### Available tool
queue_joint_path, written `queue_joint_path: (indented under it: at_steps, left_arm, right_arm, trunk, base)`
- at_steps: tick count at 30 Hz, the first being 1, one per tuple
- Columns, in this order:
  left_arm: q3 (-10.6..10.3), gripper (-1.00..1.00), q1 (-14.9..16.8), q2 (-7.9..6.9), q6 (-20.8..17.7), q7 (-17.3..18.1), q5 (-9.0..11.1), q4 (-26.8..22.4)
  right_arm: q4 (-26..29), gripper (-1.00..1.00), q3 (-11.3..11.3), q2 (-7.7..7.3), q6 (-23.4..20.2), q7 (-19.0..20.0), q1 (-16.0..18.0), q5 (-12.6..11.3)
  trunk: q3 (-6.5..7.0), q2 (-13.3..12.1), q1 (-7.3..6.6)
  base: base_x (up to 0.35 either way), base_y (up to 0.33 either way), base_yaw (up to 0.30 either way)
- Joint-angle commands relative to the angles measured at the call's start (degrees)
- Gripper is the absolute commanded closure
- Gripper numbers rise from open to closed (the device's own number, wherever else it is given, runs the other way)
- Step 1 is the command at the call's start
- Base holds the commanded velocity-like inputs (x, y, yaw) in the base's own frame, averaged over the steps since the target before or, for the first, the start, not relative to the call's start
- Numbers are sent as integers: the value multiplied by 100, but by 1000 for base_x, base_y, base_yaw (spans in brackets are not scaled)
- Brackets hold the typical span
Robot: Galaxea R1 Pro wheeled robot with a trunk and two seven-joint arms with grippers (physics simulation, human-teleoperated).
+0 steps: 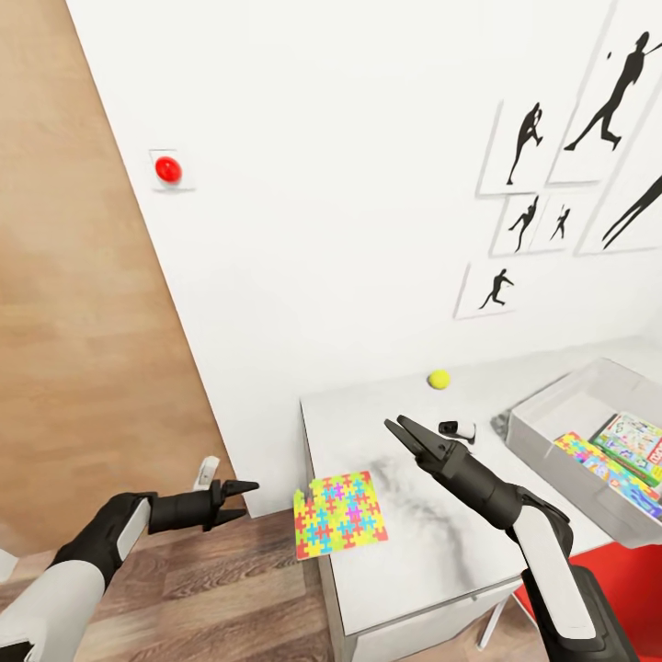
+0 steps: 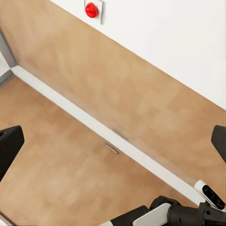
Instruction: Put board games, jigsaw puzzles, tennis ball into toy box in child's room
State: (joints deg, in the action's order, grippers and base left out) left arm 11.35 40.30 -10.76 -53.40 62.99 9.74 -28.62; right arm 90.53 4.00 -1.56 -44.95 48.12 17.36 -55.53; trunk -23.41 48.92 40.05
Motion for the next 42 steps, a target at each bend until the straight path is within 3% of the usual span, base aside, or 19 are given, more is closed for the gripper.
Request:
queue_joint_path:
  at_steps: [1,5,10,15,42]
  left_arm:
    - [11,-100,4,-4,-29,22,1,4]
    - [23,-100,4,-29,-35,215,1,12]
    - [8,-100,4,-47,-38,805,-19,15]
    - [-3,-100,4,-78,-39,1039,-34,14]
    - [-28,-100,4,-93,-26,1105,-34,14]
  right_arm:
    - [0,-100,4,-1,-32,3,4,-19]
    - [0,-100,7,-5,-35,6,3,-19]
    - [0,-100,12,-15,-39,65,-3,-19]
    - [0,-100,13,-7,-40,146,-4,-19]
    - [0,-100,17,-10,-40,171,-21,-19]
  trunk:
    - [-25,47,23]
    - [-97,207,111]
    - [-186,408,221]
    - [-276,608,331]
    - [-761,1691,924]
  base:
    - [0,0,0]
    - [0,0,0]
    - [0,0,0]
    - [0,0,0]
    - [0,0,0]
